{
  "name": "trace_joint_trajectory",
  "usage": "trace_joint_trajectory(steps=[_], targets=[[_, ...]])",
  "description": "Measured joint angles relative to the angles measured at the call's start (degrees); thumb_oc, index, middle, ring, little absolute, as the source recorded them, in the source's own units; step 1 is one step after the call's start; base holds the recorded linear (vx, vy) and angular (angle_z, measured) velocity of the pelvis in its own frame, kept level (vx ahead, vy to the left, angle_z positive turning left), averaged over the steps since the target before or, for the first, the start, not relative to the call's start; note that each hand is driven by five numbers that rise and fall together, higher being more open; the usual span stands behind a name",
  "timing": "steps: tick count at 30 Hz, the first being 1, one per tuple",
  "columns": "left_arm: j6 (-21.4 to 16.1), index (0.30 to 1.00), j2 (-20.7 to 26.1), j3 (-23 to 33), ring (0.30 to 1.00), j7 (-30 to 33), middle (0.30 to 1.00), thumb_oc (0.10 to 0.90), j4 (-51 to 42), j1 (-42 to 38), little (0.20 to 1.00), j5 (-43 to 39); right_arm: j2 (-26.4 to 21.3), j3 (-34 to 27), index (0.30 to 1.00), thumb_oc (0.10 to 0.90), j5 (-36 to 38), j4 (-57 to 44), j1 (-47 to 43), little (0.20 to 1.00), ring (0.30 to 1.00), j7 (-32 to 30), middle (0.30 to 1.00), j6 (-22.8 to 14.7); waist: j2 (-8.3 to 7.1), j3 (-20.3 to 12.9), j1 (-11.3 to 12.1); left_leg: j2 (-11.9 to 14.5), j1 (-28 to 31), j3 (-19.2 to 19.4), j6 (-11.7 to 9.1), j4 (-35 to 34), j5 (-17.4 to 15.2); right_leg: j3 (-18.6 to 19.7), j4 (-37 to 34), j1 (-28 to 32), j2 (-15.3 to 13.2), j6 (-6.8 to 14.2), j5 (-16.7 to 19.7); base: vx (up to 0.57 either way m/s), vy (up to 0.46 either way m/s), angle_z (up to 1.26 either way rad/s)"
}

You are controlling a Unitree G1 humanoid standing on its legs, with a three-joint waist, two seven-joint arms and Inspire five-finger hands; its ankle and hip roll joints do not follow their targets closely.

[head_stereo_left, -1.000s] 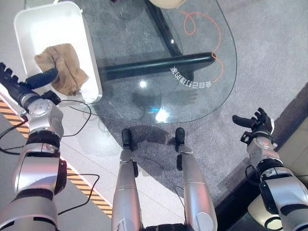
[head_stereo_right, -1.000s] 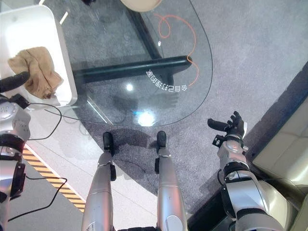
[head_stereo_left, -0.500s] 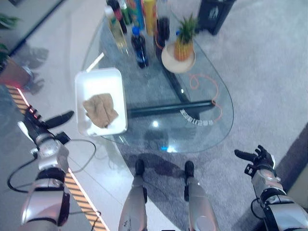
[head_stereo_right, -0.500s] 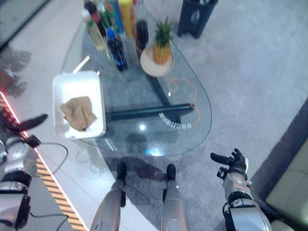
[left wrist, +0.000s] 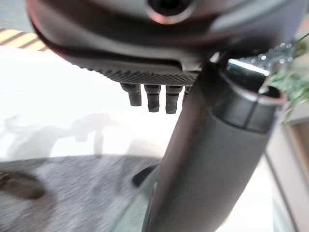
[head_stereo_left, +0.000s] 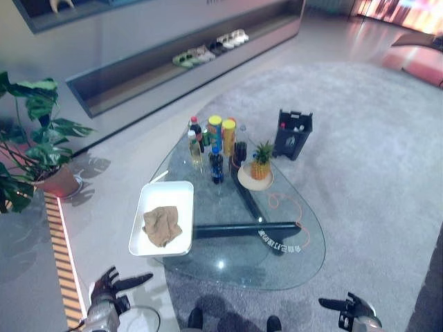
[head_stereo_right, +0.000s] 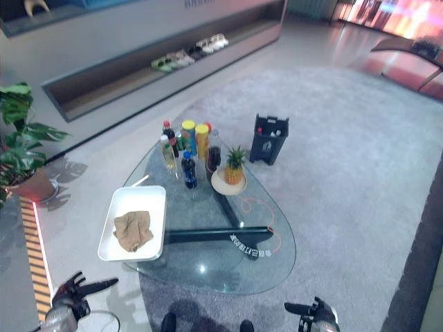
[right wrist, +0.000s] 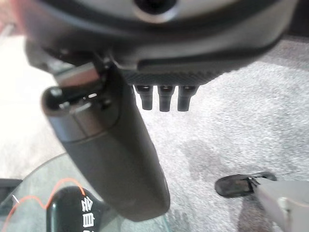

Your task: Wipe the table with a cloth and put it in the basket.

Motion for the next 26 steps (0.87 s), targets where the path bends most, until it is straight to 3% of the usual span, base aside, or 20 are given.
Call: trace_joint_trajectory(steps=[8,14,26], targets=[[5.9,0.900,-2.7,-2.1,0.900,-5.3,0.900,0.800,3.4,2.8,0.900,5.3,0.0,0.0,0.900,0.800,-5.7,3.7,2.3,0.900,0.900,2.8,0.900,1.9,0.39,-3.4,0.1,0.4,0.7,0.1,0.1,-0.3,-0.7,-0.1,-0.3,0.4,0.2,-0.2,-0.5,0.05,0.009,0.00],[8.9,0.900,-2.8,-2.8,0.900,-7.1,0.900,0.800,4.6,4.7,0.900,7.7,0.2,0.3,0.900,0.800,-7.7,5.4,4.1,0.900,0.900,4.2,0.900,3.8,0.38,-3.8,0.0,0.4,0.8,0.3,0.4,-0.1,-0.5,-0.1,-0.3,0.5,0.2,-0.5,-0.2,0.04,0.021,-0.01],[9.4,0.900,-2.8,-4.2,0.900,-8.1,0.900,0.800,4.4,4.8,0.900,7.7,0.5,1.4,0.900,0.800,-9.6,5.8,4.3,0.900,0.900,6.6,0.900,5.0,0.59,-3.8,0.1,0.4,1.8,0.3,0.1,-0.2,-0.7,-0.1,-0.3,1.3,0.2,-0.5,-0.2,0.02,0.005,0.00]])
